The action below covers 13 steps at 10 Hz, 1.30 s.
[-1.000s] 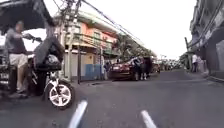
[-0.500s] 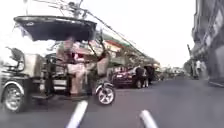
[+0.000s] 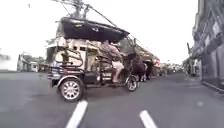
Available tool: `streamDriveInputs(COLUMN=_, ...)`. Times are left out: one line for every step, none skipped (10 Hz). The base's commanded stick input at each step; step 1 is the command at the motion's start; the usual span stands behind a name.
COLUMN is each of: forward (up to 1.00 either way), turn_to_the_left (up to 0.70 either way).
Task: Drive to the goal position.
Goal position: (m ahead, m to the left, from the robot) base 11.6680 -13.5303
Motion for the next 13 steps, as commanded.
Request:
streamDriveInputs(forward=0.00, turn_to_the_left=0.00)
streamDriveInputs(forward=0.40, turn_to_the_left=0.00)
streamDriveInputs(forward=1.00, turn_to_the_left=0.00)
streamDriveInputs(forward=1.00, turn_to_the_left=0.00)
streamDriveInputs(forward=1.00, turn_to_the_left=0.00)
streamDriveInputs(forward=1.00, turn_to_the_left=0.00)
streamDriveInputs(forward=1.00, turn_to_the_left=0.00)
streamDriveInputs(forward=1.00, turn_to_the_left=-0.08)
streamDriveInputs(forward=1.00, turn_to_the_left=-0.31)
streamDriveInputs(forward=1.00, turn_to_the_left=-0.40)
streamDriveInputs(forward=1.00, turn_to_the_left=-0.40)
streamDriveInputs(forward=1.00, turn_to_the_left=-0.40)
streamDriveInputs(forward=1.00, turn_to_the_left=-0.40)
